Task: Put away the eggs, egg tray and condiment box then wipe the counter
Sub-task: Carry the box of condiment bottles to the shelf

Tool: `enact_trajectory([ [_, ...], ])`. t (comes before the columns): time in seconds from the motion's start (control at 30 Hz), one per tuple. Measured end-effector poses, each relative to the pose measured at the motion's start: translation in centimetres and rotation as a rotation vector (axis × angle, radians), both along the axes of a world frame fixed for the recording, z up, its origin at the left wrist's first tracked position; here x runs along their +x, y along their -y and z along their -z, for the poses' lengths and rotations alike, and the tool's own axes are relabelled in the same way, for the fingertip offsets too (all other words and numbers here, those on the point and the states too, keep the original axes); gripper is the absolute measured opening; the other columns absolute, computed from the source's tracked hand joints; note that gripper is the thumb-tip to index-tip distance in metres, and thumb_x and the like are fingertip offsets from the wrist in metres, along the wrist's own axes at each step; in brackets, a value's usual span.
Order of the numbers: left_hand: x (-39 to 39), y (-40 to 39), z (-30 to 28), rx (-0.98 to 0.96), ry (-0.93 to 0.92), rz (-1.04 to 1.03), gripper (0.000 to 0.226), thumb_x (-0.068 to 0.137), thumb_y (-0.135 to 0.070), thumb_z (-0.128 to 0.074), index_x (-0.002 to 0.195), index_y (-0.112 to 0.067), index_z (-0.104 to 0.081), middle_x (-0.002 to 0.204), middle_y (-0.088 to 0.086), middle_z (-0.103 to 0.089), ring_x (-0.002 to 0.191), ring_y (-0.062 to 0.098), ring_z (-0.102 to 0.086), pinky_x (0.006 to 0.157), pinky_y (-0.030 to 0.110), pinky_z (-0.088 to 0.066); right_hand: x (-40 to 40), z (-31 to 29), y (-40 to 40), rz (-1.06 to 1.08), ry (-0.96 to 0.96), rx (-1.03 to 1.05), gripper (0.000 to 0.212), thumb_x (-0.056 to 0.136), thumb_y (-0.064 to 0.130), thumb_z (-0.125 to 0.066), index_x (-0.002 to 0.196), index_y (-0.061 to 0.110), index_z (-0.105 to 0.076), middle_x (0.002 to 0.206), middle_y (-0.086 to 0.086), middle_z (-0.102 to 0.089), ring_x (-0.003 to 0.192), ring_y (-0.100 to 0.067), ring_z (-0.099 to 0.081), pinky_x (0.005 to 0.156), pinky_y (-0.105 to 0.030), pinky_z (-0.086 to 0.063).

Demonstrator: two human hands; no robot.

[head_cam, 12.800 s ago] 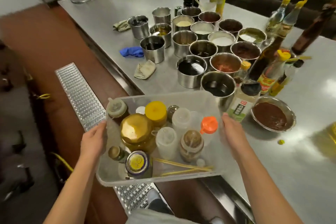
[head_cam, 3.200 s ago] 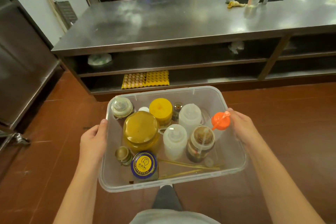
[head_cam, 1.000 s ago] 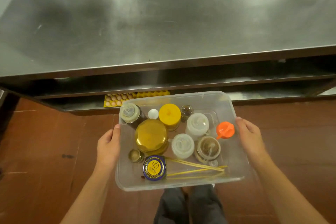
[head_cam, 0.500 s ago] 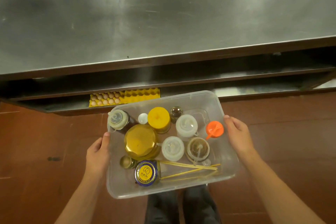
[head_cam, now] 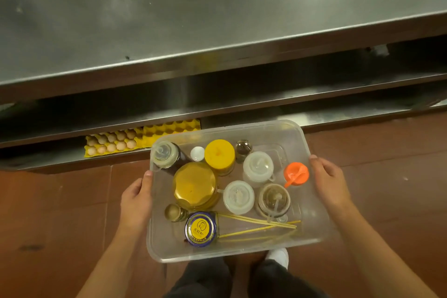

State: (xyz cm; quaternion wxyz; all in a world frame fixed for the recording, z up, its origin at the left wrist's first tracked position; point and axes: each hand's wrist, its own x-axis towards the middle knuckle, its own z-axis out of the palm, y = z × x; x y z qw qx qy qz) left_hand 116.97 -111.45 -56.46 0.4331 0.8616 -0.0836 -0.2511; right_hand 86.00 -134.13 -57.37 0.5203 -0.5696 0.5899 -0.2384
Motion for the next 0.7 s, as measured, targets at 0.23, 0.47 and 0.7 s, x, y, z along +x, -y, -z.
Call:
enact_trajectory([
  [0.23, 0.9, 4.0, 8.4, -0.088, 0.007, 0.037, 0.054, 0.103, -0.035, -0.050, 0.085, 0.015, -0.055, 0.074, 0.012, -0.042, 0.069, 0.020, -0.036, 0.056, 0.028, -0.028, 1.3, 8.9, 3.2, -0.016, 0.035, -0.008, 0.040, 0.095, 0.043, -0.048, 0.063, 0.024, -0.034, 0.060, 0.007, -0.029, 0.054, -0.007, -0.028, 0.052, -0.027, -0.025],
  [0.47, 2.3, 8.2, 16.7, -0.184, -0.018, 0.055, 0.048, 0.102, -0.036, -0.052, 0.057, -0.018, -0.056, 0.051, -0.011, -0.044, 0.049, 0.004, -0.038, 0.046, 0.020, -0.032, 1.8, 17.5, 6.3, 0.058, 0.043, 0.011, 0.046, 0.095, 0.043, -0.049, 0.054, 0.024, -0.043, 0.050, 0.012, -0.039, 0.044, -0.002, -0.035, 0.040, -0.013, -0.032],
  [0.7, 3.1, 12.8, 24.8, -0.221, -0.053, 0.073, 0.037, 0.102, -0.034, -0.054, 0.071, -0.025, -0.072, 0.065, -0.016, -0.072, 0.058, -0.010, -0.061, 0.051, 0.006, -0.045, 1.7, 24.4, 11.0, 0.102, 0.040, -0.006, 0.044, 0.095, 0.043, -0.050, 0.056, 0.022, -0.053, 0.050, 0.009, -0.048, 0.043, -0.005, -0.042, 0.041, -0.016, -0.036],
])
